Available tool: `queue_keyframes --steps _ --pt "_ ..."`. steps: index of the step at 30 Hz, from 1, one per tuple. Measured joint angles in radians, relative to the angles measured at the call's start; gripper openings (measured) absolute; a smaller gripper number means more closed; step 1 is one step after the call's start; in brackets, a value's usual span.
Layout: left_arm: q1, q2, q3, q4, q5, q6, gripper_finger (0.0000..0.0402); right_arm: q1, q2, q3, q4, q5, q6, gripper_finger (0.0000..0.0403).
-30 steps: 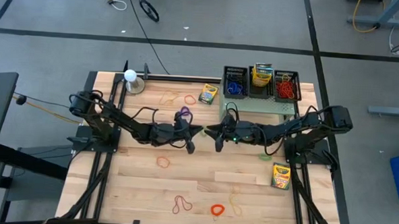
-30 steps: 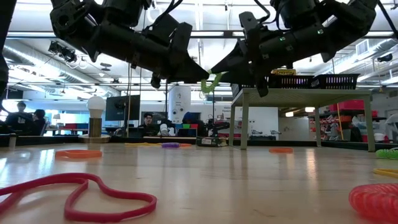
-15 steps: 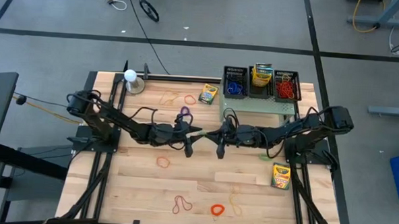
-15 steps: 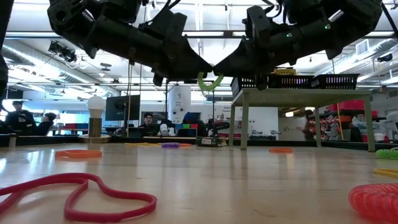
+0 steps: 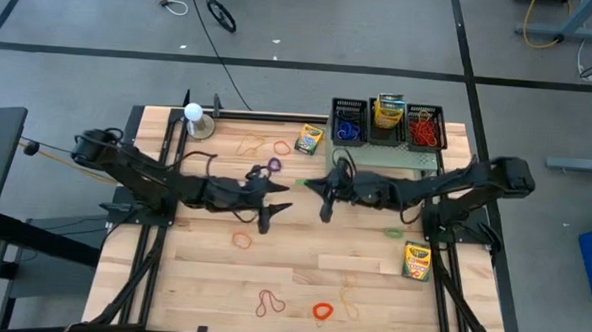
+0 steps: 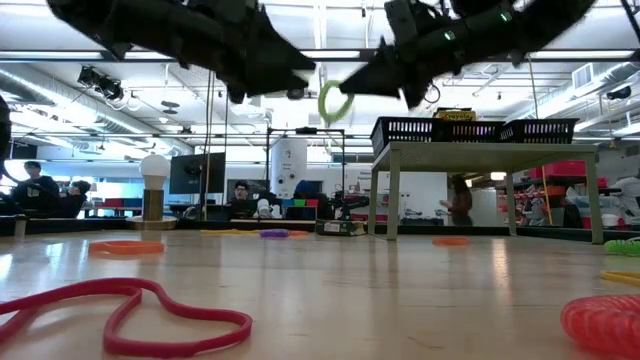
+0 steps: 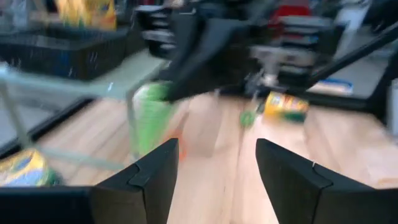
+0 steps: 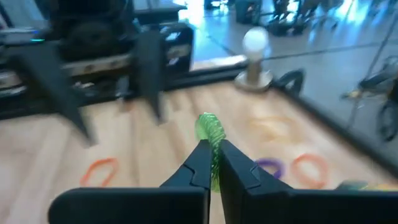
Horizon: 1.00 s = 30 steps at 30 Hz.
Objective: Pick & Place Office Desk Supplies
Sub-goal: Put the left green spring keychain into the left black basket on the shelf
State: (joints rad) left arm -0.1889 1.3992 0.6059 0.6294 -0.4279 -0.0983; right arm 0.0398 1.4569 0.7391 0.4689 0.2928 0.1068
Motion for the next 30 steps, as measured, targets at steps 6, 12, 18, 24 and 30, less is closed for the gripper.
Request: queue_keyframes --steps 6,12,18,24,30 --pt "-0.009 -0.037 -0.169 0.317 0.188 0.076 0.0219 -0.007 -0.028 0.150 -0.255 0.127 -0.071 0.0015" --pt "0.056 -0.036 -0.286 0.501 0.337 0.077 0.0214 0.003 -0.027 0.227 -0.402 0.247 -0.097 0.0016" --pt "0.092 -0.036 -0.312 0.496 0.350 0.065 0.0211 -0.057 -0.027 0.358 -0.600 0.320 -0.098 0.0018" --pt "0.090 -0.035 -0.313 0.479 0.341 0.062 0.0211 -0.123 -0.042 0.478 -0.819 0.341 -0.081 0.0018" --pt "0.091 -0.035 -0.313 0.480 0.342 0.061 0.0211 -0.182 -0.076 0.595 -1.119 0.341 0.052 0.0018"
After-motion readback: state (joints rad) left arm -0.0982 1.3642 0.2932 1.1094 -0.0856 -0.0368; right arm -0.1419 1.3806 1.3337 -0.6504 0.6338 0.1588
